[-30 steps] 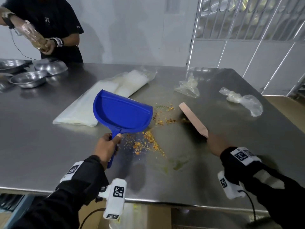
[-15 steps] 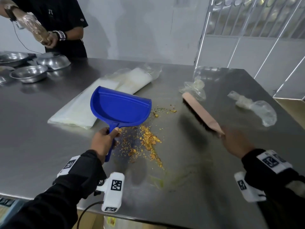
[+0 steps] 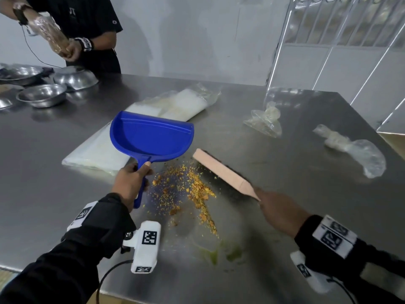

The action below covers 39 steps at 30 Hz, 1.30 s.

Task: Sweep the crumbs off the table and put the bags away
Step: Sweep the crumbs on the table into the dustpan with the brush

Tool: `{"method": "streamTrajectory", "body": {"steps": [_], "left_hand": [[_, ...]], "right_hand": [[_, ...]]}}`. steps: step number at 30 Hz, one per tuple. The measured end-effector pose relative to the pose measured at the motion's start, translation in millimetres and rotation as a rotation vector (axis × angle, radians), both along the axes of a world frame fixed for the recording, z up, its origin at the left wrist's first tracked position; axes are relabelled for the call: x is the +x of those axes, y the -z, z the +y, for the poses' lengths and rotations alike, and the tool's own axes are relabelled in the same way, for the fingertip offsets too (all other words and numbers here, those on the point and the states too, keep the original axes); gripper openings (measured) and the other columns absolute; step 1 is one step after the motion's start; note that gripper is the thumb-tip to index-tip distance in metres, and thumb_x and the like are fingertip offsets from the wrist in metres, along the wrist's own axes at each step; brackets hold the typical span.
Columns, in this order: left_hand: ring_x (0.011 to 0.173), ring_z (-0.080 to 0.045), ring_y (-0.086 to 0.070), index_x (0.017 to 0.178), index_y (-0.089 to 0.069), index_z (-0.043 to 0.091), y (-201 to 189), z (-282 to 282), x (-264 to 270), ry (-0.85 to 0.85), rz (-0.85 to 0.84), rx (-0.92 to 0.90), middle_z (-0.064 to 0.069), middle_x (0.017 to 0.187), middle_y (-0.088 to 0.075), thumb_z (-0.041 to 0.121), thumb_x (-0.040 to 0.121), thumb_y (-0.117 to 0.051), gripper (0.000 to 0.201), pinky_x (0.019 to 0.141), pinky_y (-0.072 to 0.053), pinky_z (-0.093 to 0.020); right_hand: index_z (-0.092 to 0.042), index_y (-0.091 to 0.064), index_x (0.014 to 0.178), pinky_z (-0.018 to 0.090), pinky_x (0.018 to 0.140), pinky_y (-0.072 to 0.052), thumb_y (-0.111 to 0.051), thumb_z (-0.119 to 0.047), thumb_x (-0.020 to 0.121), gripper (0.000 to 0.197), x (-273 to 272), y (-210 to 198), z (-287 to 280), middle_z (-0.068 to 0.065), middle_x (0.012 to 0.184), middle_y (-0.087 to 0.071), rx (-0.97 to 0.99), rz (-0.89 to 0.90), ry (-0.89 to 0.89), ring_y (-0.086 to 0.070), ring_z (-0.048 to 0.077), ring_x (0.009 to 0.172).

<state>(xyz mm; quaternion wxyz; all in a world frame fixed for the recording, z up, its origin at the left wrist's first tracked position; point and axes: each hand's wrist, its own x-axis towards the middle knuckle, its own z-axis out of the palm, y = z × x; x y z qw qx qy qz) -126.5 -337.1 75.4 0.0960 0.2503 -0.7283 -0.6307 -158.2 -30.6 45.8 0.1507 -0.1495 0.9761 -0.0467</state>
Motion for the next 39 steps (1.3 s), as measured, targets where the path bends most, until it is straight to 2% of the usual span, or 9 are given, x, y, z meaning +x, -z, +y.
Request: {"method": "streamTrajectory", "body": {"steps": [3, 5, 11, 16, 21, 25, 29, 33, 39], "left_hand": [[0.059, -0.016, -0.045, 0.105, -0.054, 0.006, -1.7, 0.0, -5.4, 0.004, 0.001, -0.007, -0.001, 0.079, -0.057, 0.021, 0.097, -0.045, 0.019, 0.056, -0.042, -0.025], [0.059, -0.016, -0.045, 0.107, -0.054, 0.006, -1.9, -0.2, -8.1, 0.009, 0.002, -0.013, -0.001, 0.08, -0.058, 0.022, 0.097, -0.045, 0.021, 0.056, -0.042, -0.025], [0.06, -0.015, -0.046, 0.11, -0.054, 0.005, -4.5, -1.1, -13.5, 0.007, 0.014, -0.009, -0.002, 0.082, -0.058, 0.022, 0.097, -0.046, 0.023, 0.057, -0.042, -0.025], [0.059, -0.015, -0.046, 0.107, -0.056, 0.004, -3.1, -4.7, -15.1, -0.023, 0.017, -0.016, -0.001, 0.081, -0.06, 0.023, 0.096, -0.048, 0.024, 0.057, -0.043, -0.025], [0.061, -0.016, -0.047, 0.108, -0.055, 0.005, -1.8, -2.1, -16.7, -0.026, 0.014, -0.001, -0.002, 0.082, -0.06, 0.024, 0.096, -0.048, 0.024, 0.059, -0.044, -0.026], [0.063, -0.016, -0.047, 0.108, -0.055, 0.007, -6.2, 8.8, -18.1, 0.019, 0.014, 0.005, -0.002, 0.084, -0.06, 0.025, 0.096, -0.048, 0.023, 0.06, -0.044, -0.026], [0.059, -0.016, -0.044, 0.104, -0.054, 0.006, -11.5, 27.8, -23.4, 0.068, 0.053, 0.009, -0.002, 0.081, -0.058, 0.023, 0.096, -0.048, 0.02, 0.058, -0.041, -0.027], [0.058, -0.017, -0.044, 0.1, -0.057, 0.007, -9.8, 49.6, -28.7, 0.13, 0.047, 0.034, -0.001, 0.079, -0.059, 0.024, 0.095, -0.05, 0.02, 0.058, -0.04, -0.027], [0.057, -0.017, -0.045, 0.081, -0.058, 0.012, -2.2, 73.4, -28.1, 0.205, 0.021, 0.051, -0.004, 0.075, -0.057, 0.026, 0.094, -0.051, 0.02, 0.056, -0.039, -0.027]], "right_hand": [[-0.018, -0.038, 0.141, 0.031, 0.106, -0.035, -0.041, -0.022, 0.098, 0.044, 10.7, -14.5, 16.4, 0.008, 0.14, -0.052, -0.105, 0.011, -0.031, -0.05, 0.024, 0.128], [-0.016, -0.042, 0.139, 0.032, 0.105, -0.036, -0.045, -0.018, 0.096, 0.043, -0.5, -25.2, 30.1, 0.011, 0.138, -0.053, -0.146, 0.05, 0.015, -0.051, 0.027, 0.126], [-0.005, -0.049, 0.131, 0.035, 0.096, -0.04, -0.043, -0.014, 0.096, 0.036, -90.6, -26.9, 38.0, 0.022, 0.13, -0.057, -0.057, 0.123, 0.244, -0.055, 0.036, 0.117], [-0.006, -0.048, 0.131, 0.038, 0.1, -0.041, -0.044, -0.014, 0.095, 0.038, -135.0, -9.0, -0.5, 0.021, 0.131, -0.055, -0.05, 0.124, 0.204, -0.054, 0.036, 0.12], [-0.008, -0.046, 0.133, 0.036, 0.094, -0.044, -0.043, -0.012, 0.094, 0.039, -93.0, -1.4, -34.5, 0.021, 0.126, -0.058, -0.06, 0.024, -0.006, -0.058, 0.034, 0.114], [-0.015, -0.04, 0.139, 0.034, 0.096, -0.041, -0.041, -0.017, 0.097, 0.042, -30.6, -5.4, -7.1, 0.016, 0.13, -0.057, -0.102, -0.05, -0.097, -0.055, 0.032, 0.117], [-0.015, -0.042, 0.139, 0.028, 0.101, -0.034, -0.043, -0.018, 0.097, 0.042, -16.7, -25.6, 48.2, 0.011, 0.14, -0.051, -0.155, 0.028, 0.076, -0.05, 0.027, 0.127], [-0.006, -0.055, 0.125, 0.034, 0.092, -0.041, -0.043, -0.013, 0.096, 0.033, -24.2, -28.2, 105.2, 0.021, 0.123, -0.061, -0.128, 0.128, 0.331, -0.058, 0.035, 0.111], [0.001, -0.054, 0.119, 0.041, 0.094, -0.042, -0.043, -0.01, 0.096, 0.028, -12.2, -8.2, 148.5, 0.026, 0.118, -0.06, -0.066, 0.196, 0.579, -0.058, 0.04, 0.108]]}}
